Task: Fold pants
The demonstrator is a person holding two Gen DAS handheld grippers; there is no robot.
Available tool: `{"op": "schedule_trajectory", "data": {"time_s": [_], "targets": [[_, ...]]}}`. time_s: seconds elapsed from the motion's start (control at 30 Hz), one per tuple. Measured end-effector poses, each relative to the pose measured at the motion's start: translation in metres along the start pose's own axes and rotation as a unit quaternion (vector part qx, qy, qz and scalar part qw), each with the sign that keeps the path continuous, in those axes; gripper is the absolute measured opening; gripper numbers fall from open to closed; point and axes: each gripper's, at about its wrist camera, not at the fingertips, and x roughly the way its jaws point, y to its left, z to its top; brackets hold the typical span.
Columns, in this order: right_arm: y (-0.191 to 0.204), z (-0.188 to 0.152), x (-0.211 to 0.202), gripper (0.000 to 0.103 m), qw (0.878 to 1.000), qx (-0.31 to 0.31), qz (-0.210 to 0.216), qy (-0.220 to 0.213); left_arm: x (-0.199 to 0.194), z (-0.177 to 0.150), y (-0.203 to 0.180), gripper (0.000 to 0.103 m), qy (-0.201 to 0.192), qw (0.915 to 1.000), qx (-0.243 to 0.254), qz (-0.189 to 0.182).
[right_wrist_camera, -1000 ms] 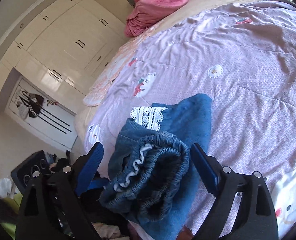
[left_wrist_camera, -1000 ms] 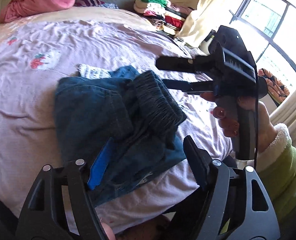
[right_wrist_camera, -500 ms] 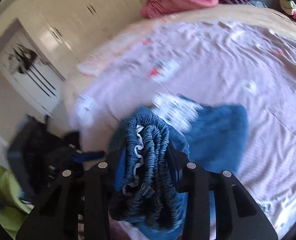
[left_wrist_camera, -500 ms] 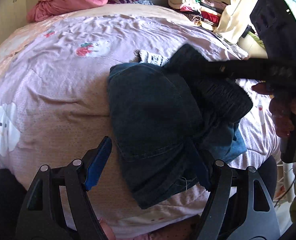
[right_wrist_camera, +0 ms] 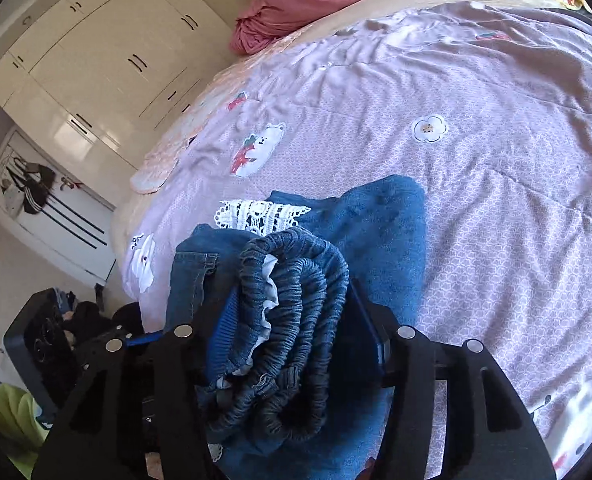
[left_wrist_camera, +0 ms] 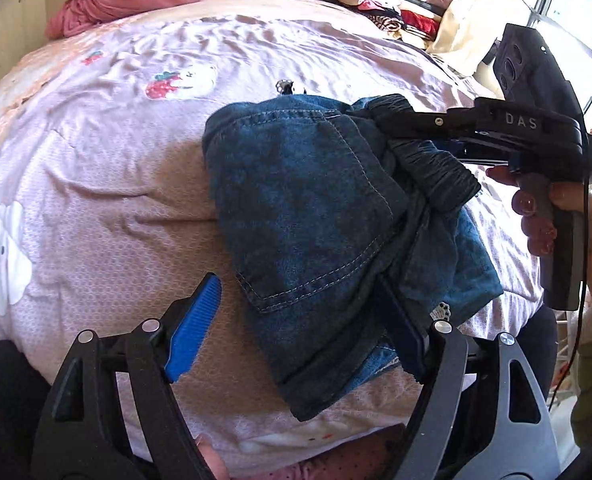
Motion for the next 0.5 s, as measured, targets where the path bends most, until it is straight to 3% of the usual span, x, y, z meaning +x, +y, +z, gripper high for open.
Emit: {"op": "schedule_trajectory", "data": {"time_s": [0.17, 0.3, 0.5], "targets": [[0.017, -0.008, -0.034, 0.079, 0.999, -0.015, 0.009, -0.046, -0.012, 0.002, -0.001, 0.073, -0.01, 0.9999, 0.0, 0.004], [0.027, -0.018, -0.051, 0.085, 0.998, -0.022, 0.012, -0.059, -0.026, 0.007, -0.005, 0.077, -0.027, 0.9996, 0.007, 0.011], [0.029, -0.032, -0.049, 0.09, 0.999, -0.016, 0.001, -0.043, -0.035, 0.014, -0.005, 0.082, -0.042, 0.9989, 0.007, 0.019]]}}
